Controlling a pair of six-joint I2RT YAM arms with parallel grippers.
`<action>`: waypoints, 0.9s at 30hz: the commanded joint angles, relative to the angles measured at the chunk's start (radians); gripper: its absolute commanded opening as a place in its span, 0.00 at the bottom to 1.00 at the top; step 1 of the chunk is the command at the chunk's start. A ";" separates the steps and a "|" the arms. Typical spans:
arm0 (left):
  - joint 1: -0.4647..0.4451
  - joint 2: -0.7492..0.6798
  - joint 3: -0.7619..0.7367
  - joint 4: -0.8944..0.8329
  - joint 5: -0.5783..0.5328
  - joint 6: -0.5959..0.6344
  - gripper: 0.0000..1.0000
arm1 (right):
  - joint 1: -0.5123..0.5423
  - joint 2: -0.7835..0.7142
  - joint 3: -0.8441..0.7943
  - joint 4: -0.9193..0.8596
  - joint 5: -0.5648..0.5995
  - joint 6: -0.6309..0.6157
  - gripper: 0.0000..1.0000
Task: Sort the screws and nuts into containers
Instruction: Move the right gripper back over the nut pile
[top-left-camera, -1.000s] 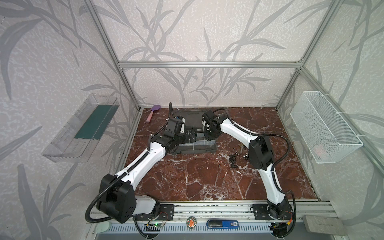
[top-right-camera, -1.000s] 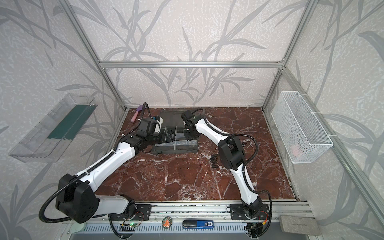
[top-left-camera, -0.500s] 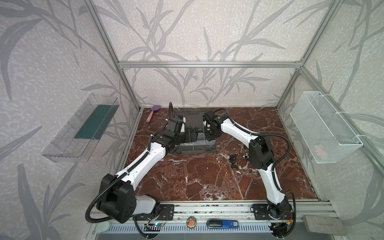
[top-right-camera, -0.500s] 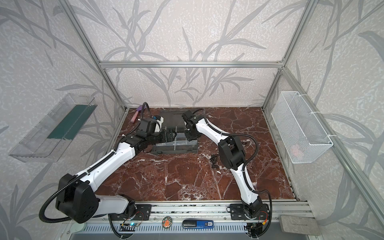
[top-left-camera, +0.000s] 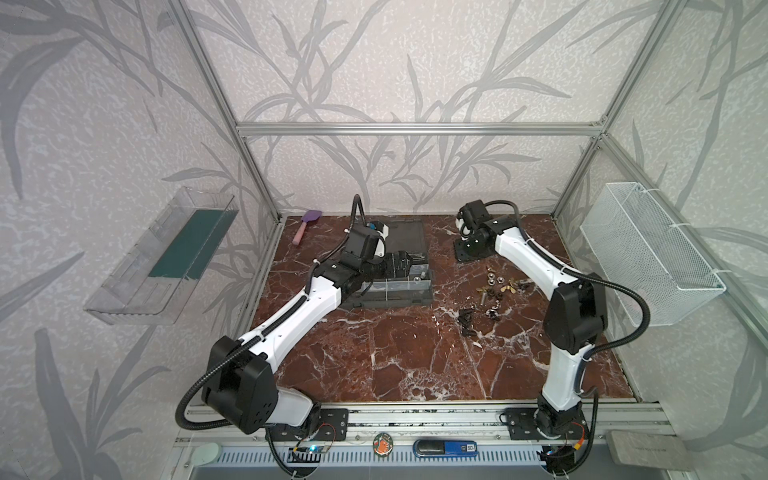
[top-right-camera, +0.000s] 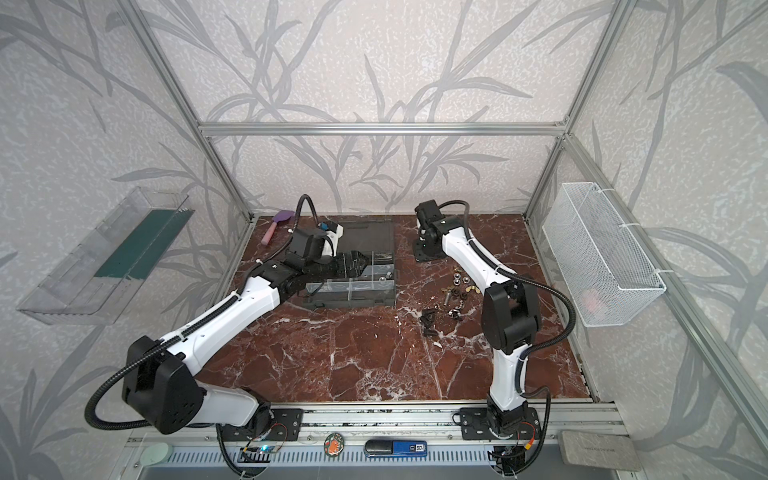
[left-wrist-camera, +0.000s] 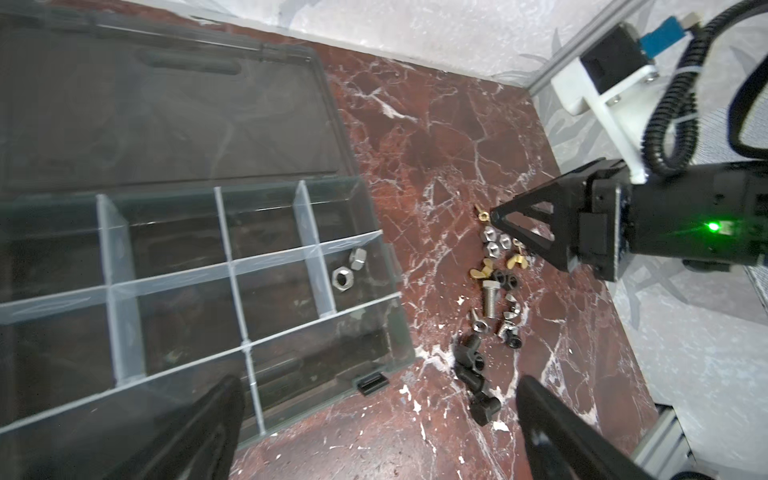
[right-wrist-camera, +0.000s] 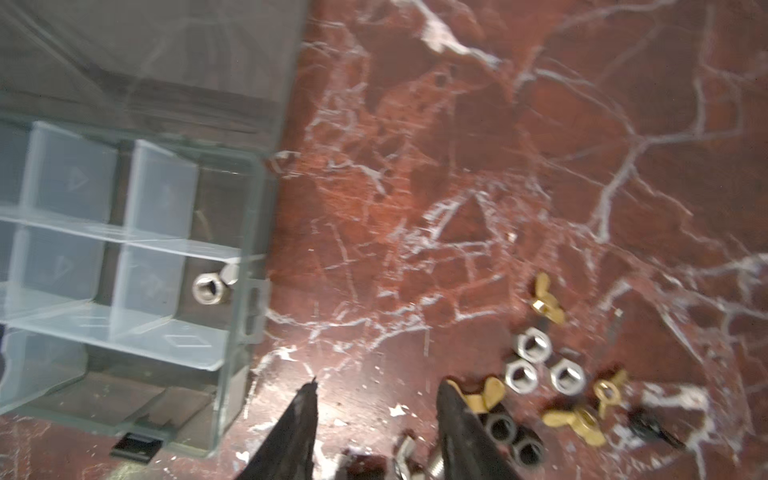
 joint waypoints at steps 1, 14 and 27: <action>-0.070 0.088 0.096 -0.019 -0.013 0.030 0.99 | -0.069 -0.016 -0.085 0.040 0.002 0.042 0.48; -0.184 0.322 0.238 -0.014 0.071 0.002 1.00 | -0.179 0.082 -0.200 0.105 -0.047 0.040 0.48; -0.197 0.325 0.192 0.004 0.094 -0.004 1.00 | -0.184 0.144 -0.209 0.093 0.014 0.005 0.45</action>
